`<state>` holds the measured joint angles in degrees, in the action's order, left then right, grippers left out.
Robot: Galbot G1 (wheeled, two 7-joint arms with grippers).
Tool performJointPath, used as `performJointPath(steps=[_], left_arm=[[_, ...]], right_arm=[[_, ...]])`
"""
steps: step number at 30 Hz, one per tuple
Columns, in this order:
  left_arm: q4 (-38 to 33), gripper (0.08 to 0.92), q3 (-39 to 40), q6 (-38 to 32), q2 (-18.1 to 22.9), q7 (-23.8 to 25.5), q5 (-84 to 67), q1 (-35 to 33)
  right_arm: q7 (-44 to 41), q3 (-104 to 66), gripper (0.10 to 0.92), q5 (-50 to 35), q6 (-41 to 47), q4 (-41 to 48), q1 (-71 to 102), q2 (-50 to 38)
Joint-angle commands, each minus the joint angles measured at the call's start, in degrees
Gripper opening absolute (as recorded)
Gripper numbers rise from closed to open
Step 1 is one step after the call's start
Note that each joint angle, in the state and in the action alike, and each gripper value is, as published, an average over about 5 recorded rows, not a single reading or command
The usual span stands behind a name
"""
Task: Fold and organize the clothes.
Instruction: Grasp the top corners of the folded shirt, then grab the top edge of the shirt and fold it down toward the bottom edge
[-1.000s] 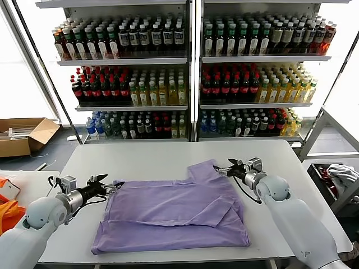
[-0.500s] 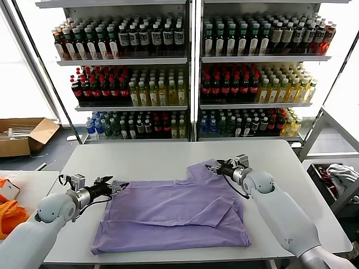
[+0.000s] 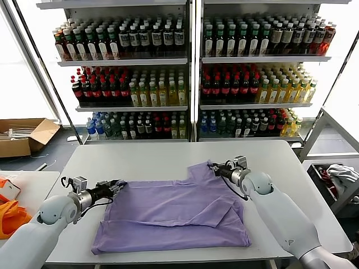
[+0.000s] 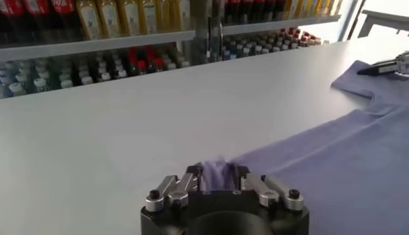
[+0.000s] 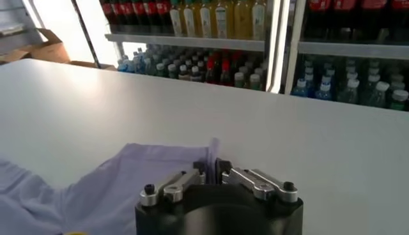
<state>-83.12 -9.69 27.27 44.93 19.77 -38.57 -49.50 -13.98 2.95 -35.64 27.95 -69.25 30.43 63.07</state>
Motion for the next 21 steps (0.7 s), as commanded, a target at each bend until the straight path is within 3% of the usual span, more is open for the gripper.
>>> performJointPath(steps=[1, 8, 15, 21], left_arm=[[-0.1, 0.273, 0.44, 0.29, -0.06, 0.52, 0.16, -0.08], [-3.6, 0.103, -1.37, 0.28, -1.45, 0.74, -0.8, -1.17], [-10.56, 0.088, -7.28, -0.27, -3.23, -0.52, -2.23, -6.04], [-17.66, 0.088, -15.38, -0.53, -4.33, -0.44, -3.67, -14.75]], right_arm=[[0.04, -0.5, 0.112, -1.57, 0.3, -2.58, 0.94, -0.27], [0.63, -4.72, 0.106, -12.09, 0.35, -10.13, 3.64, -1.76], [1.0, -10.19, 0.106, -16.99, 0.89, -19.68, 9.18, -4.83], [1.44, -16.48, 0.106, -18.83, 1.39, -28.05, 17.3, -6.99]])
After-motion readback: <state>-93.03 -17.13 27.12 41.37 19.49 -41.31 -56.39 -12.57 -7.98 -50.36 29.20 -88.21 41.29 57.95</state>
